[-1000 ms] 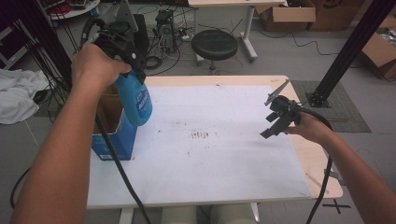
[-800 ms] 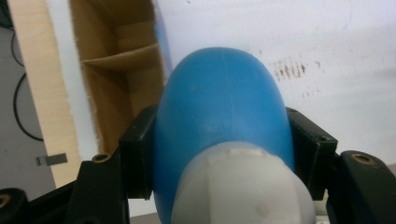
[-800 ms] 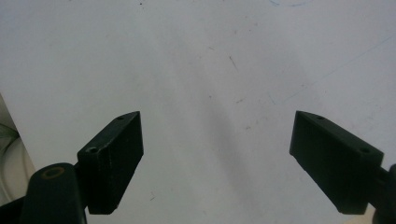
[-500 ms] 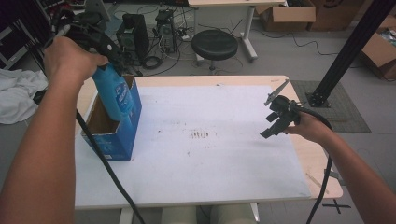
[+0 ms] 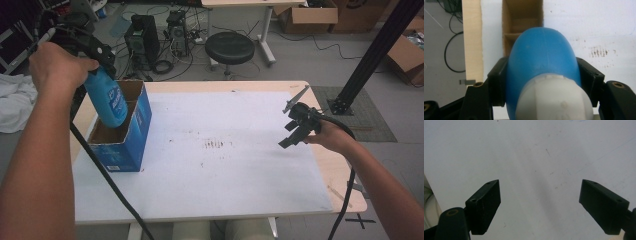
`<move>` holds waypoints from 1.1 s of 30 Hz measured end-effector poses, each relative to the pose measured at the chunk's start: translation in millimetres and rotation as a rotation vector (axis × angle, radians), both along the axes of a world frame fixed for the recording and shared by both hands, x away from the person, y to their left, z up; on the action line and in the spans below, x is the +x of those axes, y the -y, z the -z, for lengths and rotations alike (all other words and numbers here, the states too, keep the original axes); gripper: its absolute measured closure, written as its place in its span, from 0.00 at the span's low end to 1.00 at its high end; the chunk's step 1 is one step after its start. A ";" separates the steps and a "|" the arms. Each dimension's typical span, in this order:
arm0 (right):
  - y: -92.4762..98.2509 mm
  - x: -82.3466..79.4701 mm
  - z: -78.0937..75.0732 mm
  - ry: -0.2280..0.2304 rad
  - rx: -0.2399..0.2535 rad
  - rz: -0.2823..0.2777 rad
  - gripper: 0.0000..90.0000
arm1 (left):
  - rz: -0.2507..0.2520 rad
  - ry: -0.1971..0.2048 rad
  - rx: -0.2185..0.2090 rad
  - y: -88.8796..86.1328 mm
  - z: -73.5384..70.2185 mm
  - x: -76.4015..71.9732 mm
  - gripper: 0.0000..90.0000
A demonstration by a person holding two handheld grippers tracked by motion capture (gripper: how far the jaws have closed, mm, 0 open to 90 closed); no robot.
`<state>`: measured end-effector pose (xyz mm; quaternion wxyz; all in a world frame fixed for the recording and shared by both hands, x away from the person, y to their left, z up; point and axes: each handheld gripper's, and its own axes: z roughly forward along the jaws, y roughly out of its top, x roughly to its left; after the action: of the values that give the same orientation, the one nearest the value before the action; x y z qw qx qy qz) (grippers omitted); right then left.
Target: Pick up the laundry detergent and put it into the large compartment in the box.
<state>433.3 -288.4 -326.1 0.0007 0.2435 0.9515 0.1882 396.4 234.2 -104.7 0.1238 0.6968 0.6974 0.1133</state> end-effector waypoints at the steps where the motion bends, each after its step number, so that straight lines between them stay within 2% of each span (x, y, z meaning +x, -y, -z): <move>1: 0.5 0.2 0.2 0.000 -0.002 0.003 0.19 | -0.001 0.001 0.004 -1.8 1.7 0.3 0.42; 9: -1.1 0.4 2.0 -0.008 -0.008 0.009 0.19 | -0.002 -0.034 0.013 -10.9 26.7 5.9 0.42; 14: -2.4 1.1 3.8 -0.009 -0.013 0.006 0.19 | 0.006 -0.027 0.006 -15.6 45.7 8.4 0.42; 16: -2.7 1.1 4.3 -0.011 -0.015 0.010 0.19 | 0.002 -0.013 -0.003 -18.6 54.3 8.8 0.42; 21: -2.7 1.3 6.0 -0.015 -0.019 0.015 0.19 | 0.011 -0.022 -0.005 -23.6 78.8 11.6 0.42; 25: -2.8 1.7 7.2 -0.019 -0.021 0.018 0.19 | 0.021 -0.016 0.002 -23.1 97.1 13.7 0.42; 26: -2.8 1.7 7.0 -0.018 -0.024 0.020 0.19 | 0.028 -0.029 0.006 -22.2 102.0 14.5 0.42; 33: -2.8 1.0 7.8 -0.022 -0.024 0.020 0.19 | 0.049 -0.049 0.003 -19.4 128.4 17.2 0.42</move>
<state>434.3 -285.6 -334.0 -0.0051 0.2550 0.9511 0.1740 413.6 253.5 -233.0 0.1084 0.7164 0.6828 0.0938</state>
